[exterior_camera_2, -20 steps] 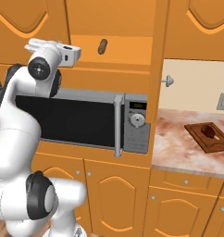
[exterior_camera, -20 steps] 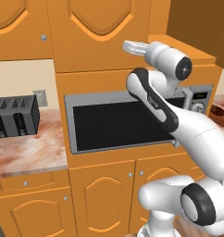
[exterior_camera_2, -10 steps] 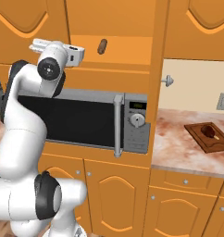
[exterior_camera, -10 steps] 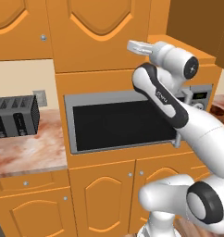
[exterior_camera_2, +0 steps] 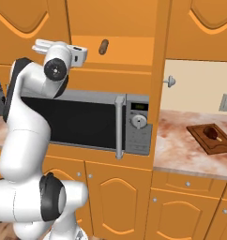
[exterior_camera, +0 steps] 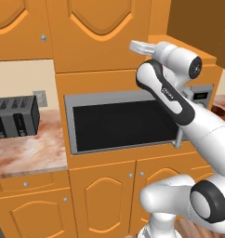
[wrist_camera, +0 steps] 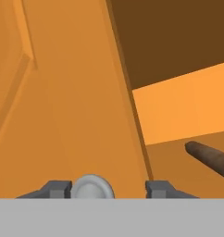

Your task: Open the cabinet, retrieve the rolling pin, and place it next to the meat on the cutting board to prepare for tenderizing.

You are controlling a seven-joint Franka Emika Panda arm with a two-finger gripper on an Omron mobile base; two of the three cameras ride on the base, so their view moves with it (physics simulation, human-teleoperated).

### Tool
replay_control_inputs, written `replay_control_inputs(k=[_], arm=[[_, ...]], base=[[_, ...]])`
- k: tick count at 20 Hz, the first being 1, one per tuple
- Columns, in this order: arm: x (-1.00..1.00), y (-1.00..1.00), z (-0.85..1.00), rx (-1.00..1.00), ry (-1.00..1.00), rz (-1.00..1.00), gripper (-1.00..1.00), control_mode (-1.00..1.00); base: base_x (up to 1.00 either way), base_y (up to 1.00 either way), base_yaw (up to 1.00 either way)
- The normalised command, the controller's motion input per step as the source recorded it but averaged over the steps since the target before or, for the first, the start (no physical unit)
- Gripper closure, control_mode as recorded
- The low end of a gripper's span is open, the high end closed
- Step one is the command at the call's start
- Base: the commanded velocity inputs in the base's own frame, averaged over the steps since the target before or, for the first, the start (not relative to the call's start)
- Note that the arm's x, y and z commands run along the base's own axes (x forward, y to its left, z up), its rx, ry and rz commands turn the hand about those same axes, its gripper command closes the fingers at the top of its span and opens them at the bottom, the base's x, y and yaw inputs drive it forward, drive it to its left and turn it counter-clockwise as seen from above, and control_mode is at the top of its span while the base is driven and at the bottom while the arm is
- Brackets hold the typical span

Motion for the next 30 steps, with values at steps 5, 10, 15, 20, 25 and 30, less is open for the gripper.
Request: replay_control_inputs(k=[5, 10, 15, 20, 25, 30], arm=[[0.38, 0.0, -0.02, 0.0, 0.02, 0.03, 1.0, -1.0], [0.21, 0.02, -0.11, 0.0, 0.01, 0.04, 1.0, -1.0], [0.04, 0.2, -0.21, 0.0, 0.03, 0.05, 1.0, -1.0], [0.13, 0.3, -0.19, 0.0, 0.0, 0.01, 1.0, -1.0], [0.18, 0.37, -0.13, 0.0, 0.0, 0.0, 1.0, -1.0], [-0.07, 0.42, -0.11, 0.0, -0.04, 0.01, 1.0, -1.0]], base=[[0.0, 0.0, 0.0], [0.0, 0.0, 0.0], [0.0, 0.0, 0.0], [0.0, 0.0, 0.0], [0.0, 0.0, 0.0], [0.0, 0.0, 0.0]])
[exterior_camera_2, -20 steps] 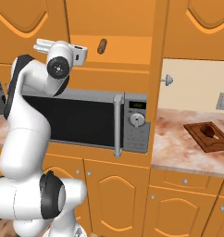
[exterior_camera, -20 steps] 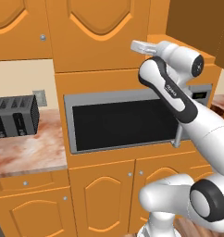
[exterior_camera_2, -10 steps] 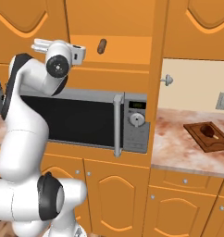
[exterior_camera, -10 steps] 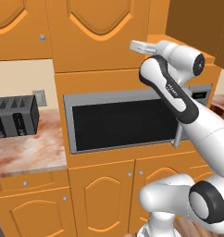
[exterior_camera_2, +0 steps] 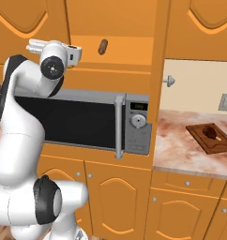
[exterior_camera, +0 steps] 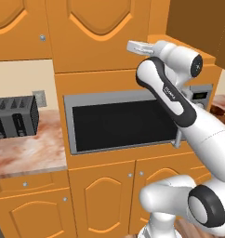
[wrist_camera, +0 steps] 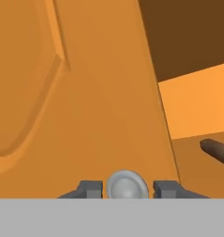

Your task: Open the cabinet, retrieve the rolling pin, and place it next to the meat on the cutting board to prepare for tenderizing.

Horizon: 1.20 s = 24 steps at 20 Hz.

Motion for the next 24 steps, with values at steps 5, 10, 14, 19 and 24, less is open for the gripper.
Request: replay_control_inputs(k=[5, 10, 14, 19, 24], arm=[[-0.26, 0.44, -0.1, 0.0, -0.06, 0.04, 1.0, -1.0], [-0.46, 0.52, -0.1, 0.0, 0.0, 0.05, 1.0, -1.0], [-0.55, 0.57, -0.11, 0.0, 0.0, 0.06, 1.0, -1.0], [-0.63, 0.63, -0.15, 0.0, 0.0, 0.07, 1.0, -1.0], [-0.7, 0.71, -0.2, 0.0, 0.0, 0.07, 1.0, -1.0]], base=[[0.0, 0.0, 0.0], [0.0, 0.0, 0.0], [0.0, 0.0, 0.0], [0.0, 0.0, 0.0], [0.0, 0.0, 0.0]])
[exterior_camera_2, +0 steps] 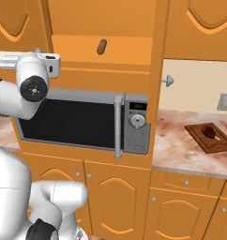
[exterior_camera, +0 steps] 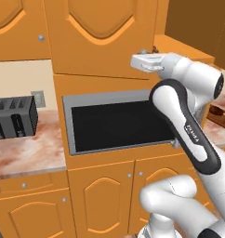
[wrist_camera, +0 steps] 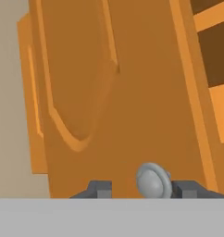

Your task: Open the cabinet, retrieve the rolling pin, and place it next to the meat on the cutting board to prepare for tenderizing.

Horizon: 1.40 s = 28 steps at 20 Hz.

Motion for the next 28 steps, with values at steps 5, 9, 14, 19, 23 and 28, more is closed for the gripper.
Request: replay_control_inputs(k=[5, 9, 14, 19, 23, 28], arm=[[-0.71, 0.76, -0.22, 0.0, 0.0, 0.07, 1.0, -1.0], [-0.63, 0.78, -0.24, 0.0, 0.0, 0.07, 1.0, -1.0], [-0.42, 0.64, -0.19, 0.0, 0.0, 0.05, -1.0, -1.0], [-0.81, 0.04, -0.03, 0.04, -0.07, 0.03, -1.0, -1.0], [-1.0, -0.26, 0.0, 0.09, -0.11, 0.0, -1.0, -1.0], [-0.86, -0.47, 0.03, 0.1, -0.05, 0.0, -1.0, -1.0]], base=[[0.0, 0.0, 0.0], [0.0, 0.0, 0.0], [0.0, 0.0, 0.0], [0.0, 0.0, 0.0], [0.0, 0.0, 0.0], [0.0, 0.0, 0.0]])
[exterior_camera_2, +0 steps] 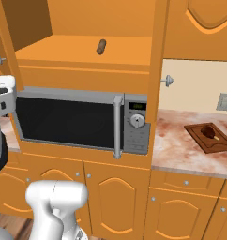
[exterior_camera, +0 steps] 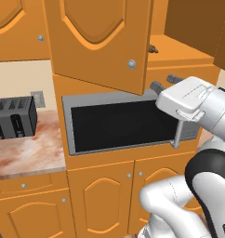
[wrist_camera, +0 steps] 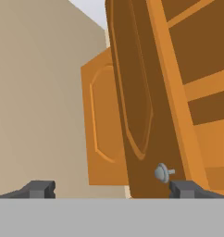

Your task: Open the cabinet, retrieve the rolling pin, and place it next to the meat on the cutting board to prepare for tenderizing.

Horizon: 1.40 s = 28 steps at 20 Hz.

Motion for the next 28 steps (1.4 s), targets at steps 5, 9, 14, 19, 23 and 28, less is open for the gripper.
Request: replay_control_inputs(k=[5, 9, 14, 19, 23, 28], arm=[[-0.29, -0.81, 0.02, 0.09, 0.0, 0.0, -1.0, -1.0], [0.25, -0.65, 0.0, 0.07, 0.08, 0.0, -1.0, -1.0], [0.93, -0.28, -0.09, 0.09, 0.17, 0.01, -1.0, -1.0], [0.94, -0.04, -0.13, 0.15, 0.21, 0.03, -1.0, -1.0], [0.42, 0.15, -0.26, 0.05, 0.23, 0.11, -1.0, -1.0], [0.35, 0.15, -0.16, 0.05, 0.18, 0.11, -1.0, -1.0]], base=[[0.0, 0.0, 0.0], [0.0, 0.0, 0.0], [0.0, 0.0, 0.0], [0.0, 0.0, 0.0], [0.0, 0.0, 0.0], [0.0, 0.0, 0.0]])
